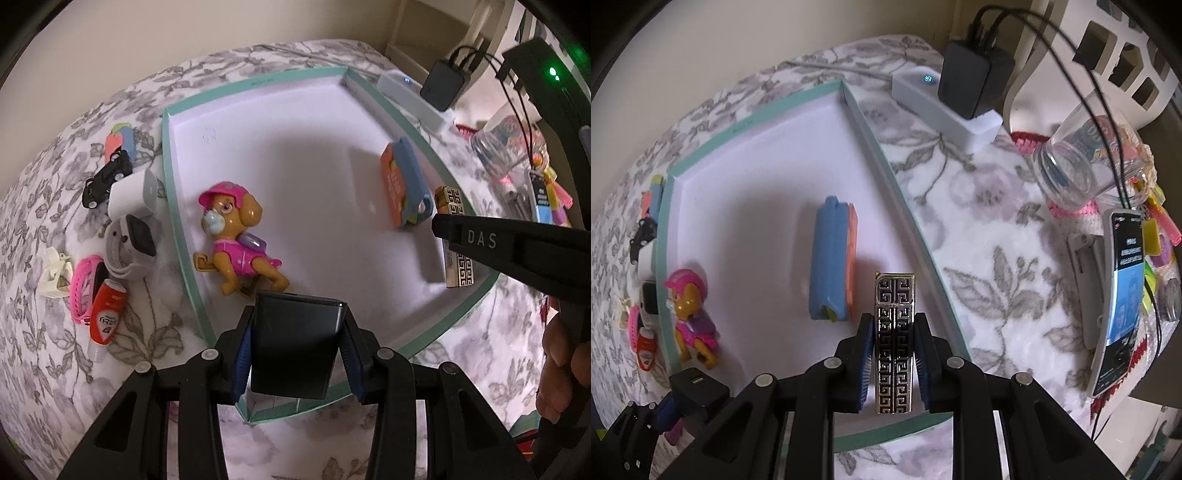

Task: Organize rigid objects
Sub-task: 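Carry the charger and lighter over the tray and lower them inside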

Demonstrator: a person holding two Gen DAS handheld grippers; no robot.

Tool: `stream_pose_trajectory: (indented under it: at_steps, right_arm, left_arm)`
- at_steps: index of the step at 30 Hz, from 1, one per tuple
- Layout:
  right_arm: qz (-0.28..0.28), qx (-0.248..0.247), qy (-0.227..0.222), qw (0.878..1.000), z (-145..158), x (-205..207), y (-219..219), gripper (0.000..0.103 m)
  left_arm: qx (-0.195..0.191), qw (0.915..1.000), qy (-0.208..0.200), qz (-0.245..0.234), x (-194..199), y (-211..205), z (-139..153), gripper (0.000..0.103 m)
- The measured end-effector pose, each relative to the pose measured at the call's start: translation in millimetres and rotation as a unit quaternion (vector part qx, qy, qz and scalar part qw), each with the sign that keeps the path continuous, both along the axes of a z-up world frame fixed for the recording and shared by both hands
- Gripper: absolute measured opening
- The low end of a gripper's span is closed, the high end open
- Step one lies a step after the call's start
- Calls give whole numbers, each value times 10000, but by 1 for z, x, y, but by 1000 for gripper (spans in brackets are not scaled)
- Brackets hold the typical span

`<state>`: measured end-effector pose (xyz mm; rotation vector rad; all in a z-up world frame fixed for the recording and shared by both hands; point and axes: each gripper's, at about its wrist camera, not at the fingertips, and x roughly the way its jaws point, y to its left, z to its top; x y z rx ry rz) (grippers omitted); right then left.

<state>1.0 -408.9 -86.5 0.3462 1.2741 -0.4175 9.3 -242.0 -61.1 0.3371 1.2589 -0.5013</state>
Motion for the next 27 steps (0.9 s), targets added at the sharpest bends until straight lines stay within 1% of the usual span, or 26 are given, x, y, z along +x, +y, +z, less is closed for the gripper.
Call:
stream_pose_trajectory:
  at_steps: [5, 8, 18, 24, 26, 27]
  right_arm:
    - [71, 37, 186, 9998, -13, 1, 4, 22]
    - [108, -9, 202, 9997, -15, 3, 8, 22]
    - [183, -163, 263, 9994, -15, 8, 15, 23]
    - [225, -202, 324, 9990, -13, 13, 19, 23]
    - [258, -264, 345, 9987, -12, 14, 21, 25]
    - [273, -289, 347, 9986, -10, 14, 22, 26]
  left_arm:
    - [187, 9998, 36, -8, 2, -3, -14, 44]
    - [297, 9995, 56, -12, 2, -5, -21, 44]
    - [277, 9996, 20, -38, 2, -6, -23, 45]
    - [279, 9996, 73, -27, 8, -3, -24, 45]
    - [273, 9996, 61, -19, 8, -2, -23, 47]
    - [260, 9996, 49, -8, 9, -2, -22, 52]
